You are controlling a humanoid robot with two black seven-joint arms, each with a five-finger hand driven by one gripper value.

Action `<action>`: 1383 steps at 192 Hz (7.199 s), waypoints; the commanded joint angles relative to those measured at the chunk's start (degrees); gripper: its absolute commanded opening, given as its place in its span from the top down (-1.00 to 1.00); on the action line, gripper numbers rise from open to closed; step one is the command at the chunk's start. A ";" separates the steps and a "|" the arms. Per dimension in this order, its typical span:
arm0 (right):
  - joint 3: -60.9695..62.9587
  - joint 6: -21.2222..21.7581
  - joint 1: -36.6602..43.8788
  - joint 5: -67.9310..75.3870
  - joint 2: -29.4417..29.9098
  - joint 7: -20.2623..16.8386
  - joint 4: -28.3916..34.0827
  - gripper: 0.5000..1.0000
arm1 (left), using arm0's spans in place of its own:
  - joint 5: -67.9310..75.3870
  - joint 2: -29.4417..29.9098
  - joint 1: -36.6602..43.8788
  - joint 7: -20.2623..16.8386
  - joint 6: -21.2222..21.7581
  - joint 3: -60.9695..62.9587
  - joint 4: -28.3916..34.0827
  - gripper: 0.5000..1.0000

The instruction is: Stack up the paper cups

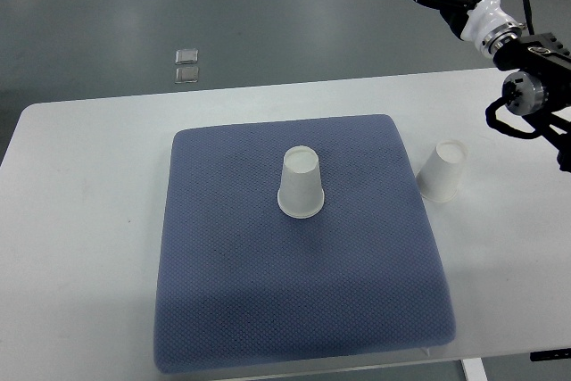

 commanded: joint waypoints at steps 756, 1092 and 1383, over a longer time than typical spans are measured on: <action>-20.85 10.61 21.14 -63.42 0.24 -0.07 22.82 0.68 | 0.00 0.00 0.00 -0.02 0.00 0.00 0.00 -1.00; -15.49 10.88 18.42 -62.63 2.52 -0.25 19.05 -0.60 | 0.00 0.00 0.00 -0.02 0.00 0.00 0.00 -1.00; 17.91 -0.73 -4.26 23.95 16.59 -6.75 -12.51 -0.61 | 0.00 0.00 0.00 -0.02 0.00 0.00 0.00 -1.00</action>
